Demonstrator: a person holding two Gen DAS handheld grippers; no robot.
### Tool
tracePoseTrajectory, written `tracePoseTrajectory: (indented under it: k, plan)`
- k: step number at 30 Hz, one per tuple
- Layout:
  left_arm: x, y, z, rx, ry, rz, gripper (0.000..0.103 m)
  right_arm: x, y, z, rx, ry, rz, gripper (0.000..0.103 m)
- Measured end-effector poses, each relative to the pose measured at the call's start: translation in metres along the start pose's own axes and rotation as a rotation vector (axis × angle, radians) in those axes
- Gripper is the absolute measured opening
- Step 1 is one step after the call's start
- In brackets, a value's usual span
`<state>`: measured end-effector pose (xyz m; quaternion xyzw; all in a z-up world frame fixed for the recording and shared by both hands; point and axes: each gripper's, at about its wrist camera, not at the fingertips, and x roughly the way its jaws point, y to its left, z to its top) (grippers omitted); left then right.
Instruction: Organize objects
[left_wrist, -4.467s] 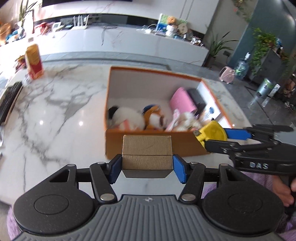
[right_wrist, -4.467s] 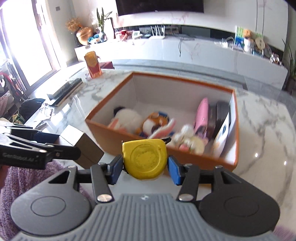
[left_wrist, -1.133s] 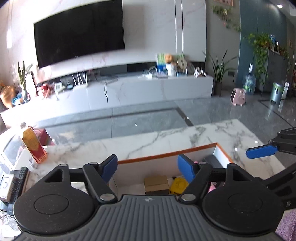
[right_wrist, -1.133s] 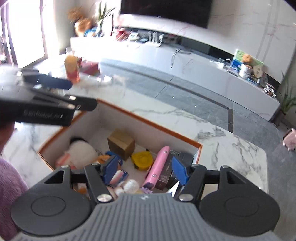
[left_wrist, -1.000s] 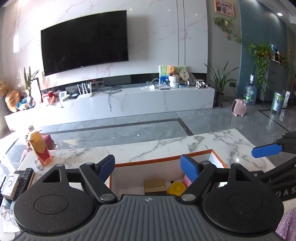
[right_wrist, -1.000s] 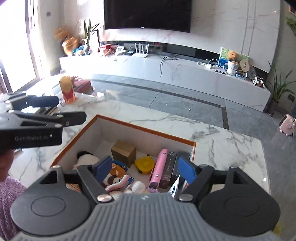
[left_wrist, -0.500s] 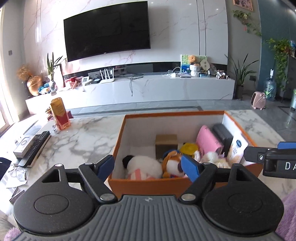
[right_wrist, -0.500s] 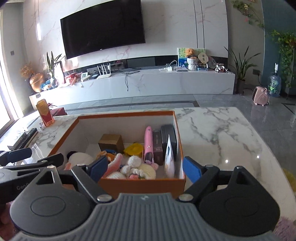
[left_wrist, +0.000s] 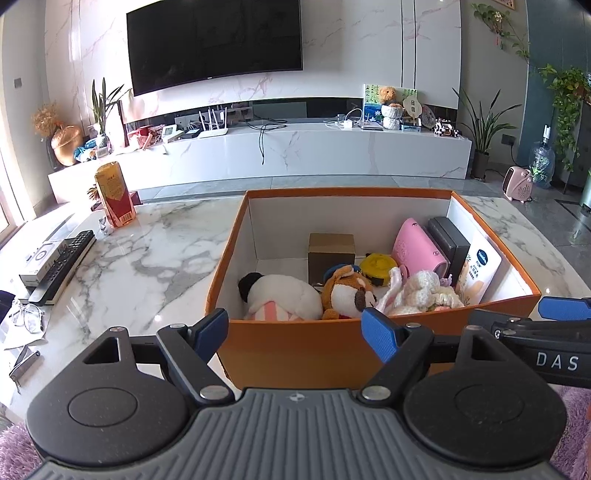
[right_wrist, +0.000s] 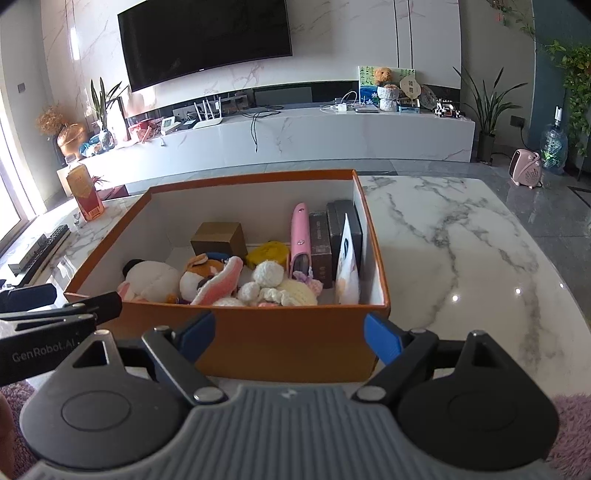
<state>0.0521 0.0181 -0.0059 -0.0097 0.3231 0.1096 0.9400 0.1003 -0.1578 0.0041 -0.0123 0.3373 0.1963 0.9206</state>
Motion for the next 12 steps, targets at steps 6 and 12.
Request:
tracePoseTrajectory:
  k: [6,12]
  plan:
    - [0.0001,-0.0013,0.0007,0.012,0.006,-0.001,0.094,0.0,-0.0008,0.0008,0.005,0.0,0.001,0.089]
    - [-0.0025,-0.0022,0.0015,0.015,0.003,-0.004,0.094,0.0001,-0.0004,0.0012,-0.001,-0.001,0.002,0.089]
